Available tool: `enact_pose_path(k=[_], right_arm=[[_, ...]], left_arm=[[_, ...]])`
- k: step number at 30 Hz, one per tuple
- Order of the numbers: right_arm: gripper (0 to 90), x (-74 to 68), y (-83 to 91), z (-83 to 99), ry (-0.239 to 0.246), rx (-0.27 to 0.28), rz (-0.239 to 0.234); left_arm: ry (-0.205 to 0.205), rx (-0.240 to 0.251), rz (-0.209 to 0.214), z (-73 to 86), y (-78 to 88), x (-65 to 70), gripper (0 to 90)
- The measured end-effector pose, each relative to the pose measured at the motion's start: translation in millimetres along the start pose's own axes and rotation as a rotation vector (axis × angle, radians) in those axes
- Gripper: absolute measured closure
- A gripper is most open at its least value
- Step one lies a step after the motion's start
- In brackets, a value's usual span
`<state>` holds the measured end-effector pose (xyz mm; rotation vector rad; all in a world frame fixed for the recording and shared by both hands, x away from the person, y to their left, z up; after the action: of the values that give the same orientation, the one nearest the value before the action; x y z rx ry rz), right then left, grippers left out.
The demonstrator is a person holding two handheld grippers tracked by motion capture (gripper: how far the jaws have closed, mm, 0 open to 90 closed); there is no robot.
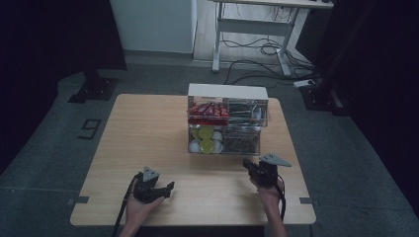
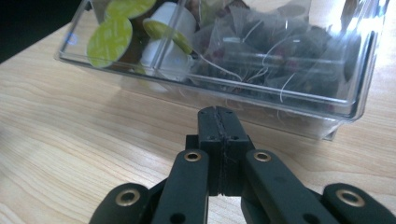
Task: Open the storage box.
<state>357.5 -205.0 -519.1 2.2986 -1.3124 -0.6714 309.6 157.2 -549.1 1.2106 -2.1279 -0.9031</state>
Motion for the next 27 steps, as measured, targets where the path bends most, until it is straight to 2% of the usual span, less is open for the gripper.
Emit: enact_pose_path(k=[9,18,27], right_arm=[[89.3,6.4,-13.0,5.1,0.0,-0.025,0.01],[89.3,10.8,-14.2,1.2,0.003,-0.017,0.026],[89.4,10.6,-19.0,-5.8,0.001,-0.016,0.018]], left_arm=[[-0.008,-0.002,-0.006,2.0,0.1,4.4,30.0],[0.008,-0.003,0.003,1.9,1.7,-1.3,30.0],[0.026,0.003,-0.015,5.7,6.5,-6.5,30.0]])
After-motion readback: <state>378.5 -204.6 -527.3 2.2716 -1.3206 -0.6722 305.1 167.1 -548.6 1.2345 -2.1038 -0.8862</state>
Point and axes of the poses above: each handheld gripper's, and its own axes: y roughly backward along the jaws, z roughly out of its underside, x roughly to its right, the point moved 3 cm from there along -y, roughly forward along the jaws, and after that the axes turned 7 degrees about -x, right-handed, at the moved point
